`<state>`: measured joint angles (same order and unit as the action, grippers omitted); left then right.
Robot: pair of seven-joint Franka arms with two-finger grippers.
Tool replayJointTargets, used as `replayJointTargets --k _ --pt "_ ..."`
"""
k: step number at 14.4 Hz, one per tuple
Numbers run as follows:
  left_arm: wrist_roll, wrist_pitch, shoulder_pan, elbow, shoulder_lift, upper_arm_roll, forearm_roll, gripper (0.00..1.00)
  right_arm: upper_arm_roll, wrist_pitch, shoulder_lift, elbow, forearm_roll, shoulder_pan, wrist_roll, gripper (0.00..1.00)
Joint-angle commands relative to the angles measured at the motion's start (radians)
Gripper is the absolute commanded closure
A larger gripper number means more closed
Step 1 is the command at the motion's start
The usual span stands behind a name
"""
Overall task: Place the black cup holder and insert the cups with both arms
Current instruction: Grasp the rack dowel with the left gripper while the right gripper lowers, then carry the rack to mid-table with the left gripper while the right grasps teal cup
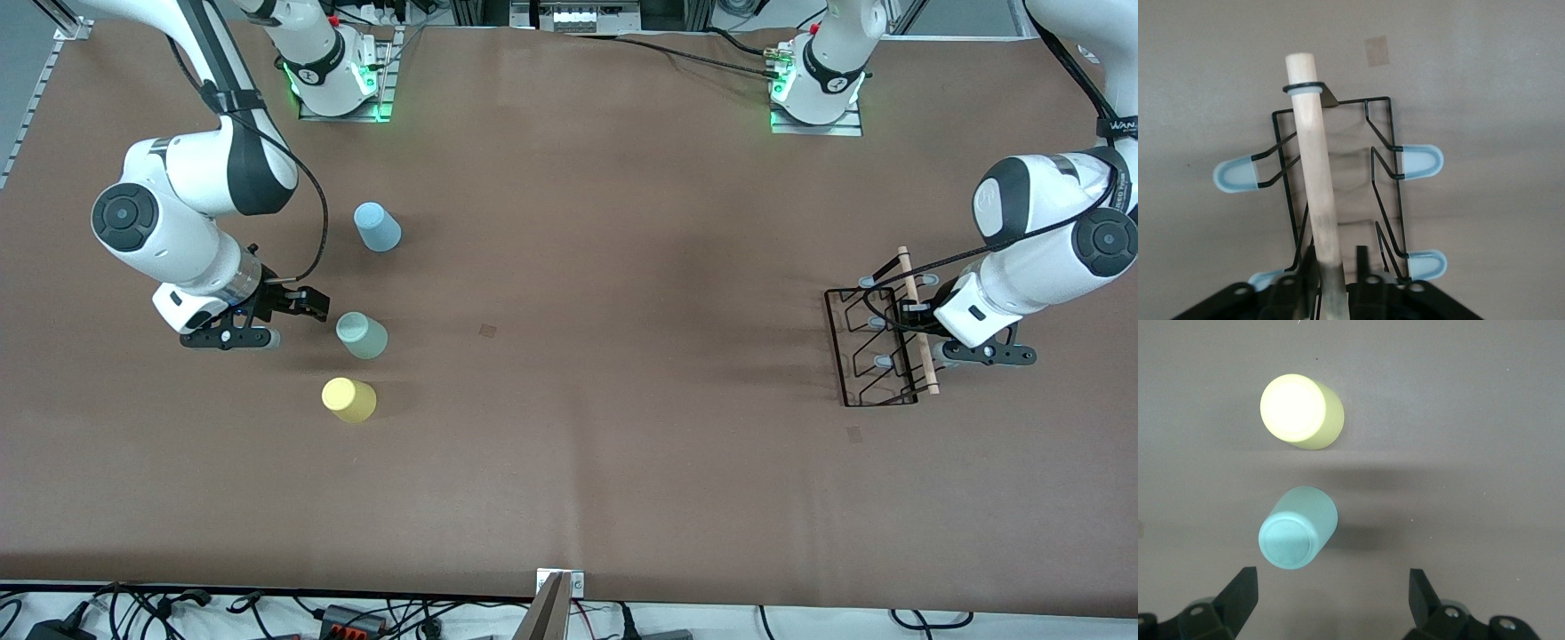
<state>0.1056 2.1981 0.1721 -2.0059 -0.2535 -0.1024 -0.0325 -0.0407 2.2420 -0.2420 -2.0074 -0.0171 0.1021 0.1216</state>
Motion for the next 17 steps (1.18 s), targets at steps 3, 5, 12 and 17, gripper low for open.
replayJointTargets --k 3,5,12,17 --pt "0.0 -0.032 0.004 0.05 0.031 -0.006 -0.014 0.91 0.002 0.018 0.003 -0.007 -0.006 0.005 0.013 0.0" --pt "-0.006 -0.122 -0.012 0.137 0.028 -0.019 -0.01 0.91 0.002 0.013 -0.003 0.002 -0.007 0.005 0.013 0.0" --pt "-0.372 -0.224 -0.046 0.246 -0.009 -0.331 -0.017 0.91 0.001 0.013 -0.013 0.01 -0.009 0.028 0.067 0.0" --pt "-0.564 -0.221 -0.258 0.355 -0.098 -0.342 -0.017 0.91 0.001 0.102 -0.078 0.009 -0.012 0.051 0.091 0.0"
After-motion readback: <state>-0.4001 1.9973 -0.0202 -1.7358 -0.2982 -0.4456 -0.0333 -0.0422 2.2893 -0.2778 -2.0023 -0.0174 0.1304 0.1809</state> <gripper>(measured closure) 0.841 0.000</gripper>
